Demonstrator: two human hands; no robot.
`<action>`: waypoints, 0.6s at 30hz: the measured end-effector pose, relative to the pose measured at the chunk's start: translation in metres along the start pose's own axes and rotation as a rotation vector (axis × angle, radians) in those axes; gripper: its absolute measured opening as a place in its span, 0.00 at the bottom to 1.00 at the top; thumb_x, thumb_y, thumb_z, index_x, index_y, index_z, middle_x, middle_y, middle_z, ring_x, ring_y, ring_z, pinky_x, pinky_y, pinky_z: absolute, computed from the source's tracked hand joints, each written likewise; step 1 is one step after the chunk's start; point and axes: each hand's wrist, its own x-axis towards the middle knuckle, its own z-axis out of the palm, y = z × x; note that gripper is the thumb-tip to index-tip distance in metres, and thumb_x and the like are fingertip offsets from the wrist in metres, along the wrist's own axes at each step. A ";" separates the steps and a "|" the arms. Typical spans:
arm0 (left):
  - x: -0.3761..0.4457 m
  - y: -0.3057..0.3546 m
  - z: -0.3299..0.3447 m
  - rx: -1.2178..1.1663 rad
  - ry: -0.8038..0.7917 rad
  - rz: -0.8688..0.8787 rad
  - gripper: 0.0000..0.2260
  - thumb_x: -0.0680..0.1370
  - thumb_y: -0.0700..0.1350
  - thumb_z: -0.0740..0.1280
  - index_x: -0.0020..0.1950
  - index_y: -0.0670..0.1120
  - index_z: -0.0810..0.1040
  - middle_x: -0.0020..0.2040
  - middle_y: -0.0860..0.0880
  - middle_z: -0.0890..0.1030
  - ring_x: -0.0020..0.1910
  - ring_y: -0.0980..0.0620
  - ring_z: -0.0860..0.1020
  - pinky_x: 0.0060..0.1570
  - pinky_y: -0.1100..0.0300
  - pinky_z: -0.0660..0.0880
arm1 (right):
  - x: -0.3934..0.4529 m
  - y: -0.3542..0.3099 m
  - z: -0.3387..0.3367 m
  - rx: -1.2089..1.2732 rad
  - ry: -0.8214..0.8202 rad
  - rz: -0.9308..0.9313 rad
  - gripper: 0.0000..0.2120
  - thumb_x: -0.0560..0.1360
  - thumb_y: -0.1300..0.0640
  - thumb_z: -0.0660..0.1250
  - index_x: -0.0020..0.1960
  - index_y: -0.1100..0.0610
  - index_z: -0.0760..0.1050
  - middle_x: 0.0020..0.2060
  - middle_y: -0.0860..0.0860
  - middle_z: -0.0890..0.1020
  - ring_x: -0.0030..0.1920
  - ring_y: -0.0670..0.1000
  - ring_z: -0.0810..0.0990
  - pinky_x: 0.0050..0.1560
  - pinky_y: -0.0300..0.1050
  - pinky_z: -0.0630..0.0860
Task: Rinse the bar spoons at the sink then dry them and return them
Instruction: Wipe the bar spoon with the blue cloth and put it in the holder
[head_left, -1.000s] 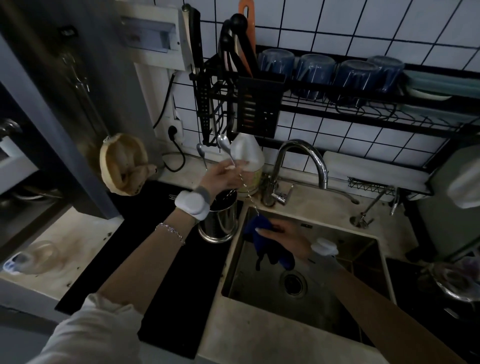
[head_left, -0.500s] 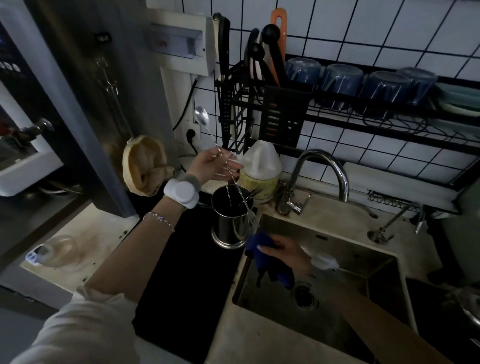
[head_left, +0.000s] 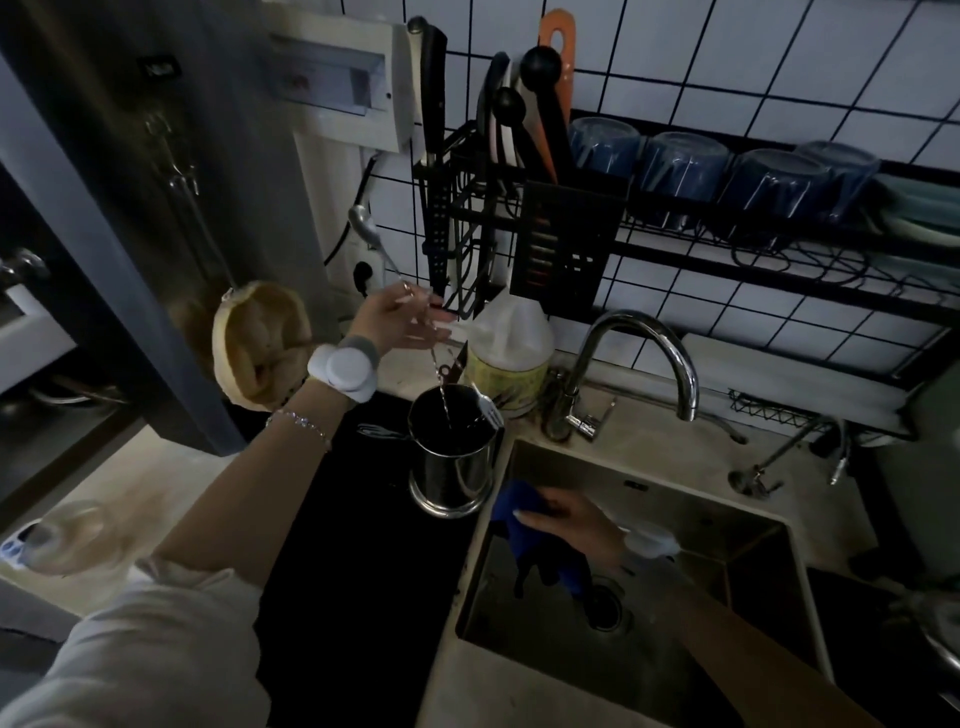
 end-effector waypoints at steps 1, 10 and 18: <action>0.004 0.007 0.000 -0.030 -0.004 -0.005 0.09 0.81 0.44 0.60 0.47 0.43 0.77 0.46 0.43 0.85 0.41 0.43 0.85 0.39 0.52 0.82 | 0.002 0.001 0.000 -0.010 0.004 0.010 0.14 0.75 0.55 0.70 0.59 0.59 0.78 0.45 0.52 0.83 0.43 0.45 0.82 0.43 0.35 0.75; 0.018 -0.038 -0.003 0.256 -0.162 -0.327 0.11 0.82 0.44 0.58 0.46 0.41 0.75 0.43 0.44 0.82 0.44 0.42 0.79 0.47 0.52 0.77 | 0.013 -0.016 0.001 0.333 -0.068 0.291 0.19 0.76 0.45 0.64 0.54 0.61 0.77 0.32 0.50 0.83 0.32 0.46 0.82 0.33 0.36 0.75; -0.004 -0.042 -0.010 0.671 -0.253 -0.433 0.21 0.79 0.56 0.60 0.58 0.40 0.76 0.53 0.45 0.82 0.53 0.45 0.81 0.55 0.51 0.76 | 0.017 -0.040 0.020 0.365 -0.267 0.205 0.19 0.73 0.53 0.71 0.61 0.59 0.77 0.47 0.60 0.81 0.43 0.55 0.82 0.45 0.43 0.79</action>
